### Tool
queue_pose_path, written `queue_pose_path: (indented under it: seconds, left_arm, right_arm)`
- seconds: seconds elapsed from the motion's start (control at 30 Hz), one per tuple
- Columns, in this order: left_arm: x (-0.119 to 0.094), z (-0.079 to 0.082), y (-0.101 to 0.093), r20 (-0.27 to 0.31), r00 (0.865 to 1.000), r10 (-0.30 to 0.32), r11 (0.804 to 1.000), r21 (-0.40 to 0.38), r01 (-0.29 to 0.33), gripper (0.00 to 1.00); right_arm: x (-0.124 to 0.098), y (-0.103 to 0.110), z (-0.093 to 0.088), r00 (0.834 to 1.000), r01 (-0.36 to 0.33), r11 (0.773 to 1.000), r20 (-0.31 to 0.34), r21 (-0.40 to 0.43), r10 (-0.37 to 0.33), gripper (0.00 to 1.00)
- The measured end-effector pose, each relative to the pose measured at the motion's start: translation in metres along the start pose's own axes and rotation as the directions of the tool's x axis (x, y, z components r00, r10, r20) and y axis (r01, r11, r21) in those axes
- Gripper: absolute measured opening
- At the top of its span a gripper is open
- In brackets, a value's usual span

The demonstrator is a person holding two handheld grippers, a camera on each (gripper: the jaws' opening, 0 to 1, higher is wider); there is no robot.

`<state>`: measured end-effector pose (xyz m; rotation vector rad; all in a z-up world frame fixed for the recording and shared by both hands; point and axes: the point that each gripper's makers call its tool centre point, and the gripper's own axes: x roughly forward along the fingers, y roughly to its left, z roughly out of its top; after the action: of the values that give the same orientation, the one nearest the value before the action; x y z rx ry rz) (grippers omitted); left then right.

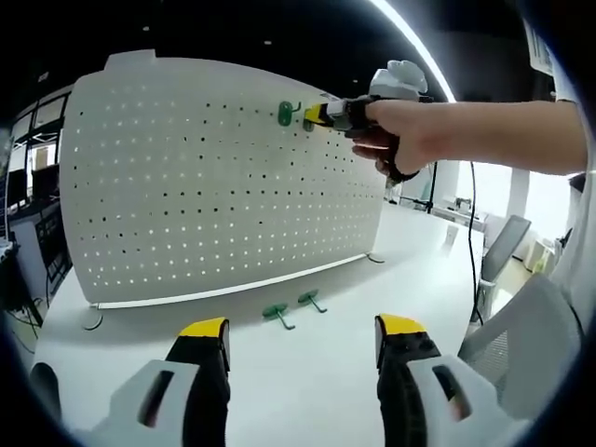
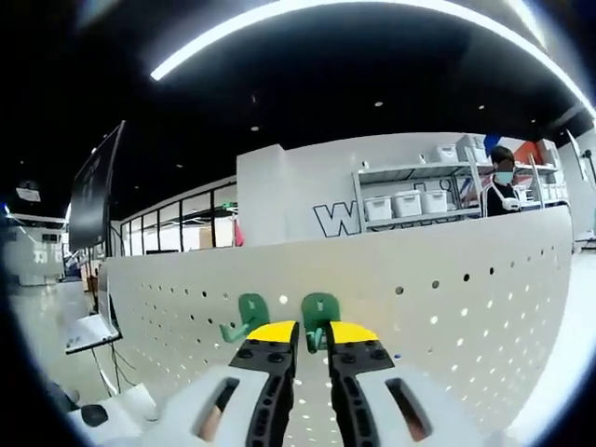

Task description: Insert the hook assembly into the mounting plate slot until the hook locks in place.

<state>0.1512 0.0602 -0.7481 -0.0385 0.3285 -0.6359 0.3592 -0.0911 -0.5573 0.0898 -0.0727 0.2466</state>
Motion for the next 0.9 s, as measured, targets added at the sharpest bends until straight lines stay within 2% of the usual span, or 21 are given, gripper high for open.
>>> queue_pose_path:
  seconds: [0.23,0.3,0.4,0.5,0.7,0.9]
  left_arm:
    - [0.000,0.000,0.001,-0.001,1.000,0.000,1.000,-0.002,0.000,0.65]
    - [0.000,0.002,0.000,0.008,1.000,-0.006,1.000,-0.011,0.006,0.66]
    - [0.000,0.000,-0.001,-0.003,1.000,-0.004,1.000,-0.001,0.004,0.66]
    - [0.000,0.001,-0.002,-0.001,1.000,-0.006,1.000,0.002,0.006,0.66]
    - [0.000,0.000,0.000,-0.001,1.000,-0.001,1.000,-0.001,0.001,0.66]
    - [0.000,0.001,0.000,-0.001,1.000,0.003,1.000,-0.002,-0.003,0.66]
  right_arm:
    - [-0.004,0.007,-0.008,0.995,-0.090,0.994,-0.047,-0.067,0.087,0.29]
    - [-0.005,0.007,-0.012,0.993,-0.101,0.992,-0.065,-0.073,0.097,0.31]
    - [-0.007,0.008,-0.011,0.992,-0.116,0.990,-0.057,-0.078,0.112,0.35]
    - [-0.009,0.013,-0.014,0.987,-0.152,0.981,-0.075,-0.122,0.143,0.38]
    - [-0.011,0.022,-0.014,0.979,-0.202,0.975,-0.052,-0.091,0.198,0.47]
    - [-0.010,0.022,-0.015,0.977,-0.211,0.973,-0.057,-0.087,0.207,0.46]
